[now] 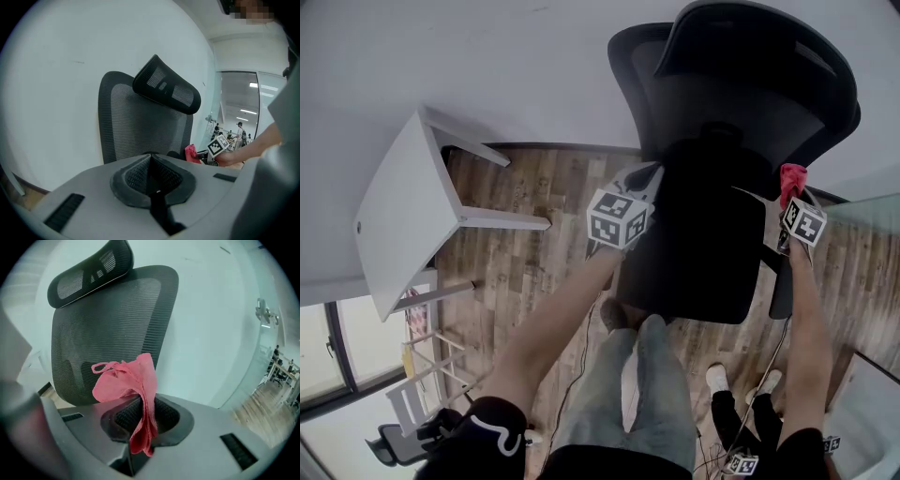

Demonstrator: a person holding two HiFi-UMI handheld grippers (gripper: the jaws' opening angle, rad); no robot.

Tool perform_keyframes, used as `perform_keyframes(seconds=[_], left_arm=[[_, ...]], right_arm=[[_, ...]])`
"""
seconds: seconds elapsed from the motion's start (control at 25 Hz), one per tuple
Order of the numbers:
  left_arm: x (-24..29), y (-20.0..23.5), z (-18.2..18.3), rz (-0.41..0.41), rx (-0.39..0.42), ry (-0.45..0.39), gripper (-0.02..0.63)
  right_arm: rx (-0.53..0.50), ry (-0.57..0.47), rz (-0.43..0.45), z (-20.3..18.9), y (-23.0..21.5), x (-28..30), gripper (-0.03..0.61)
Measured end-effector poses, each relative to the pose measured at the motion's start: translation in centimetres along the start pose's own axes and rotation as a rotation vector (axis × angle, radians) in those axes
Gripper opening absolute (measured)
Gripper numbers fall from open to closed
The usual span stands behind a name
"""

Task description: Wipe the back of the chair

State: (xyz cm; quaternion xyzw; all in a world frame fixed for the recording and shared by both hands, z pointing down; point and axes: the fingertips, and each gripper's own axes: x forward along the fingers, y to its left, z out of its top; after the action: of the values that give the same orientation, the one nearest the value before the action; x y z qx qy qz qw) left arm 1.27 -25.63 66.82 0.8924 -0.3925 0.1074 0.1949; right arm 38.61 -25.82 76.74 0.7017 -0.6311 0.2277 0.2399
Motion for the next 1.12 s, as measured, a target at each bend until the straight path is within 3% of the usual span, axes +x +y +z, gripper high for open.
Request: perform_keyframes(seconds=[0.24,0.84,1.12], left_arm=[[-2.3,1.6,-1.1,0.02,-0.022,-0.008,0.024],[-15.0,8.0,-0.7,0.077,-0.047,-0.054,0.025],[-18.7,11.8,-2.5,0.136,-0.075,-0.066,0.025]], right_arm=[[0.027,-0.028,0.071,-0.8,4.4,-1.4,0.074],[-0.148,-0.06,0.367,2.2,30.5,-5.0,0.072],[-0.168,-0.05,0.439,2.0,38.5,-3.1,0.072]])
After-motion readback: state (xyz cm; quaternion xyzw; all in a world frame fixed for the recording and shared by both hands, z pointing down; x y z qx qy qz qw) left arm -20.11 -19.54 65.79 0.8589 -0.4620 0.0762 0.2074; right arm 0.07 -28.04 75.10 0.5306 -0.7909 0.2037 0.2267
